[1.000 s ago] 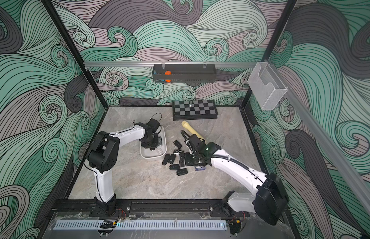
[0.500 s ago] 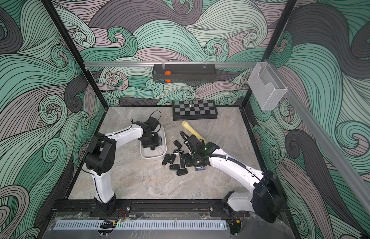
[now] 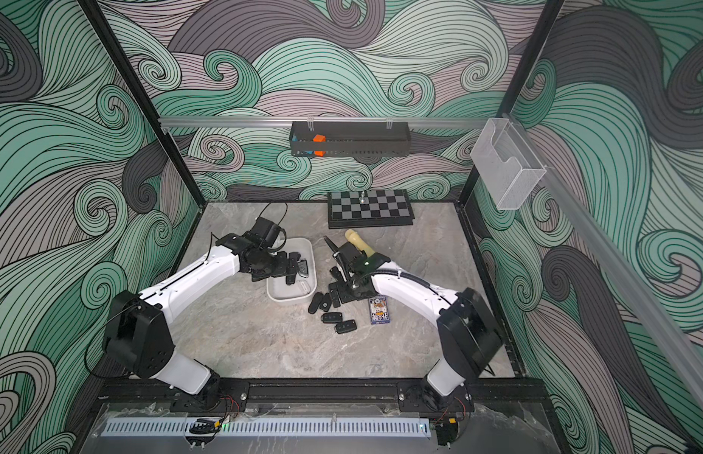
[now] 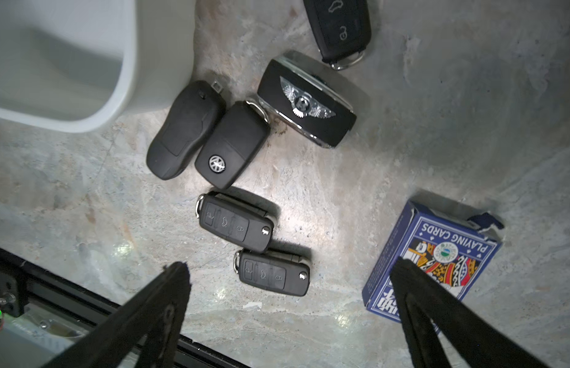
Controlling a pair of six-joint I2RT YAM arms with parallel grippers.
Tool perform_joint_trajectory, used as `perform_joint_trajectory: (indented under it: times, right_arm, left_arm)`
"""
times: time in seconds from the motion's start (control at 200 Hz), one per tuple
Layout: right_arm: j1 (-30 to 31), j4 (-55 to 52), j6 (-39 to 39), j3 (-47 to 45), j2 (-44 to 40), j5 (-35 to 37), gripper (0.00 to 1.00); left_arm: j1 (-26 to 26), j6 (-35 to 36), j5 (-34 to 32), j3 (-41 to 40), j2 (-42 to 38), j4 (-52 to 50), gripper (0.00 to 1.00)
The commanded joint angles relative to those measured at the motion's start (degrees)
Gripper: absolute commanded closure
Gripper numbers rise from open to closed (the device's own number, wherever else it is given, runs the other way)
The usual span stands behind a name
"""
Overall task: Place the car key into the storage box
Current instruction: Pick up the car key from the center of the board.
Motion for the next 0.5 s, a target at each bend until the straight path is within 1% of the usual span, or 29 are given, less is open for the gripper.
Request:
perform_joint_trajectory:
  times: [0.0,0.05,0.07,0.215,0.365,0.495]
  right_arm:
    - [-0.7,1.8,-4.3,4.2,4.1,-0.2,0.04]
    - [-1.1,2.0,-5.4,6.5,6.8,-0.6,0.06]
    - [-1.2,2.0,-5.8,7.5,7.8,-0.7,0.07]
    - [-3.0,2.0,-8.9,15.0,15.1,-2.4,0.16]
    - [-5.1,2.0,-10.9,20.3,19.8,-4.1,0.17]
    - [-5.6,0.4,-12.9,23.9,23.3,-3.6,0.17]
  left_arm:
    - [0.7,-1.2,0.7,-2.7,-4.8,-2.3,0.01]
    - [0.9,-1.4,0.2,-4.1,-6.2,-2.1,0.01]
    - [1.0,-1.6,-0.1,-4.7,-8.5,-2.1,0.01]
    - [1.3,-1.7,-2.5,-9.0,-15.4,1.1,0.01]
    - [1.8,-1.6,-6.4,-14.1,-21.4,7.9,0.01]
    - [3.4,-2.1,-5.1,-13.7,-22.2,7.4,0.01]
